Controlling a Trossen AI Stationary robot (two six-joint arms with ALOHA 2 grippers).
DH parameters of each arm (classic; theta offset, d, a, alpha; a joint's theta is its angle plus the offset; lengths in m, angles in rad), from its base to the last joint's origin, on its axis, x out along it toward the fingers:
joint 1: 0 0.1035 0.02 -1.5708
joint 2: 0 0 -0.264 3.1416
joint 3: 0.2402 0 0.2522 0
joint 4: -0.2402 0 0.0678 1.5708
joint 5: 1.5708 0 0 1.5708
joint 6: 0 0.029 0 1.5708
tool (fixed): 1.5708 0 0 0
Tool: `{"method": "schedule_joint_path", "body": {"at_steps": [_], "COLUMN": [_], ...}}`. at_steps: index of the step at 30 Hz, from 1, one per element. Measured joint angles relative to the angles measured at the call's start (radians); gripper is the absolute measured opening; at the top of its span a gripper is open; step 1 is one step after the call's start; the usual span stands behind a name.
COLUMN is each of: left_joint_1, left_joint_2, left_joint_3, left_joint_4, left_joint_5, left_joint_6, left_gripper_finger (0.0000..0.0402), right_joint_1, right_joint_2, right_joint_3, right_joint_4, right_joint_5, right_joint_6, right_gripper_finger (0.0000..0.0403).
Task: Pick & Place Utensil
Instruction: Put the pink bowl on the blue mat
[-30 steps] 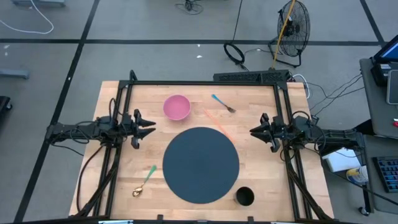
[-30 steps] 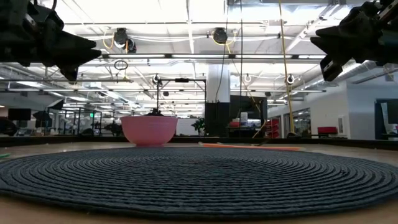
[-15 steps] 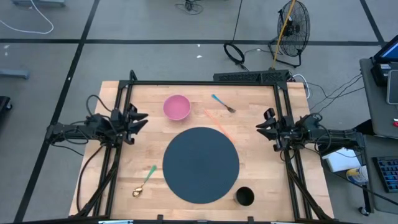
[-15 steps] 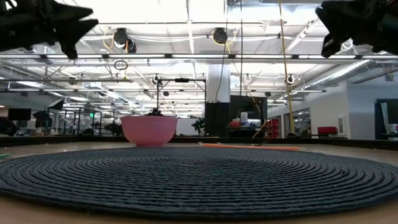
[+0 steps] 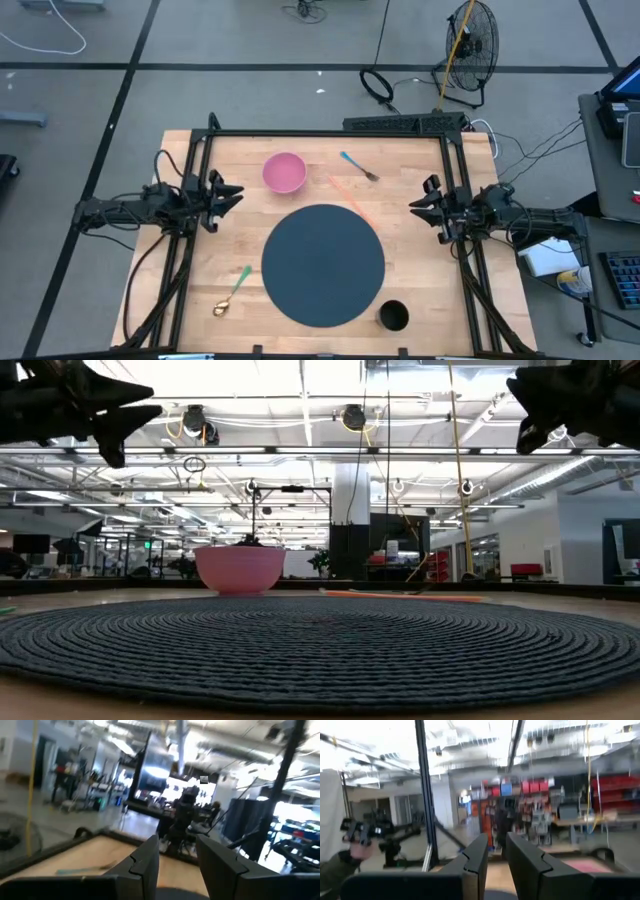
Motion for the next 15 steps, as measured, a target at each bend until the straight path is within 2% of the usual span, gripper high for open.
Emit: {"method": "schedule_joint_path", "body": {"at_steps": [3, 8, 12, 15], "left_joint_1": [0.003, 0.008, 0.027, 0.038], "left_joint_2": [0.061, 0.277, 0.458, 0.570], "left_joint_3": [0.099, 0.310, 0.516, 0.654], "left_joint_4": [-0.107, -0.228, -0.443, -0.583], "left_joint_5": [-0.035, -0.063, -0.112, -0.128], "left_joint_6": [-0.020, 0.047, 0.078, 0.153], "left_gripper_finger": [0.0136, 0.0136, 0.0136, 0.0136], "right_joint_1": [0.000, 0.000, 0.000, 0.000], "right_joint_2": [0.037, 0.161, 0.263, 0.330], "right_joint_3": [0.075, 0.177, 0.252, 0.325], "right_joint_4": [-0.042, -0.086, -0.103, -0.193], "right_joint_5": [0.000, 0.001, 0.001, 0.001], "right_joint_6": [-0.019, -0.079, -0.096, -0.100], "right_gripper_finger": [0.0063, 0.0063, 0.0063, 0.0064]}}
